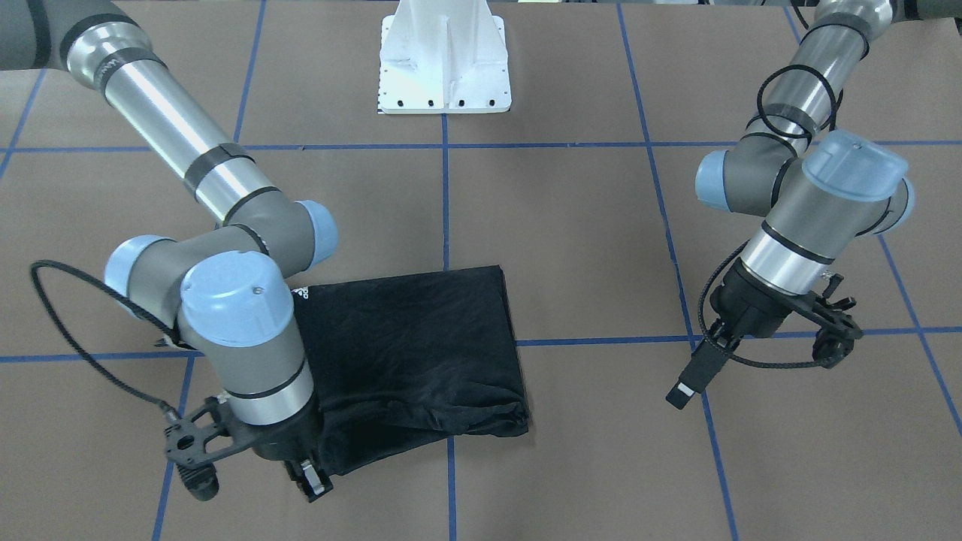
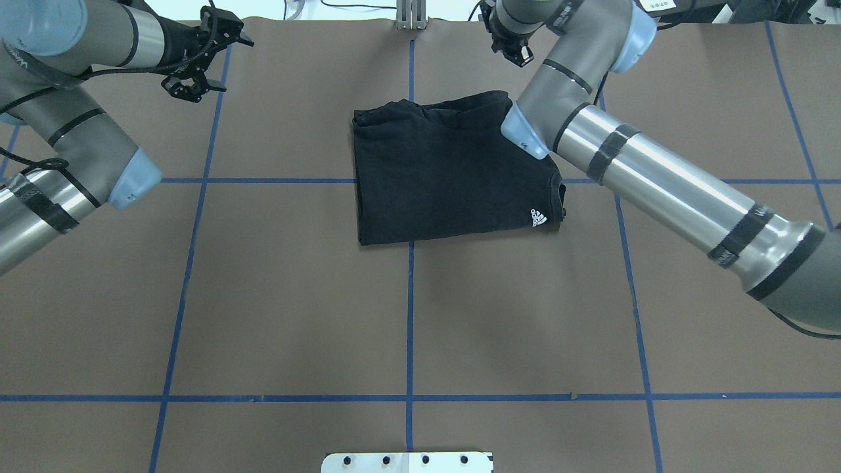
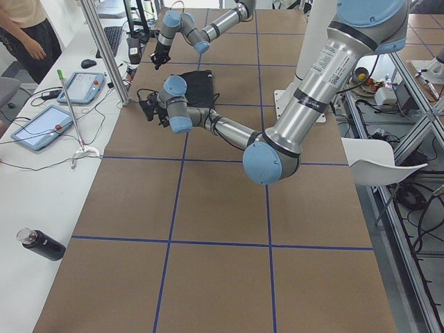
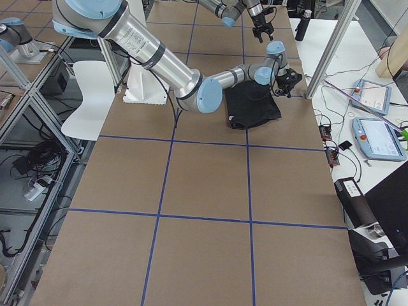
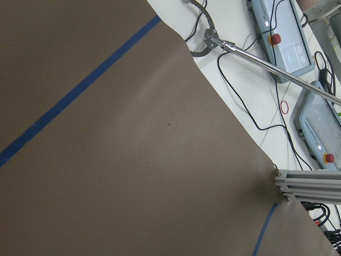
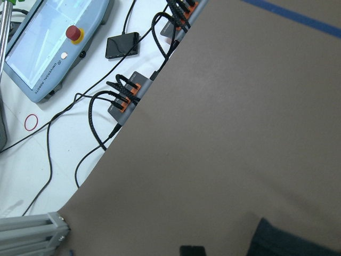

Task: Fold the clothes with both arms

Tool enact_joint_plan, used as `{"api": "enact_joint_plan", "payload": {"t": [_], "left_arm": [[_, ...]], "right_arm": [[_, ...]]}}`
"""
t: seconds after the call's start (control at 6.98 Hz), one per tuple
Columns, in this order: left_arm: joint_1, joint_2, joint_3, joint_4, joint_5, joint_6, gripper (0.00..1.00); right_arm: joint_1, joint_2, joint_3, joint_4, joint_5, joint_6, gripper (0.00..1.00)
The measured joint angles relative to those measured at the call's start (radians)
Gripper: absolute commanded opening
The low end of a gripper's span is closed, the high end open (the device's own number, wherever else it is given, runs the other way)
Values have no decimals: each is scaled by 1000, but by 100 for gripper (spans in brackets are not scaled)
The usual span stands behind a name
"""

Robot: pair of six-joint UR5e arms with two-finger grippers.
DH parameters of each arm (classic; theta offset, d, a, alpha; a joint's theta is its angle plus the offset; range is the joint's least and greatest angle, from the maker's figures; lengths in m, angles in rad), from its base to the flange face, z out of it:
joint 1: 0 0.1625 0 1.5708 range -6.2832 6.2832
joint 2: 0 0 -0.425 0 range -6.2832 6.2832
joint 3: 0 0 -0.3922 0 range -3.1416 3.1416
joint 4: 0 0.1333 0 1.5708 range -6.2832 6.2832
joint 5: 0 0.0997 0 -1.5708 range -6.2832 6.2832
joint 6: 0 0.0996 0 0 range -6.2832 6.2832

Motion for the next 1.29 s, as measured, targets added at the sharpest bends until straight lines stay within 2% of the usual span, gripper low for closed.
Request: {"api": "enact_joint_plan", "payload": {"t": [0.29, 0.43, 0.57, 1.0, 1.15, 1.29], "left_arm": [[-12, 71, -70, 4, -2, 177, 100], [-26, 147, -129, 4, -6, 331, 100], [-58, 220, -168, 2, -24, 487, 100], [-285, 411, -186, 18, -175, 1125, 100], [-378, 460, -186, 74, -228, 1362, 100], [-469, 485, -190, 181, -286, 1567, 100]], "right_arm": [[152, -200, 144, -4, 213, -299, 0], [235, -299, 187, -4, 295, -490, 21], [317, -399, 219, -4, 358, -704, 99], [521, -608, 249, -93, 456, -1406, 100], [573, -642, 258, -181, 493, -1622, 100], [612, -679, 308, -301, 523, -1781, 100]]}}
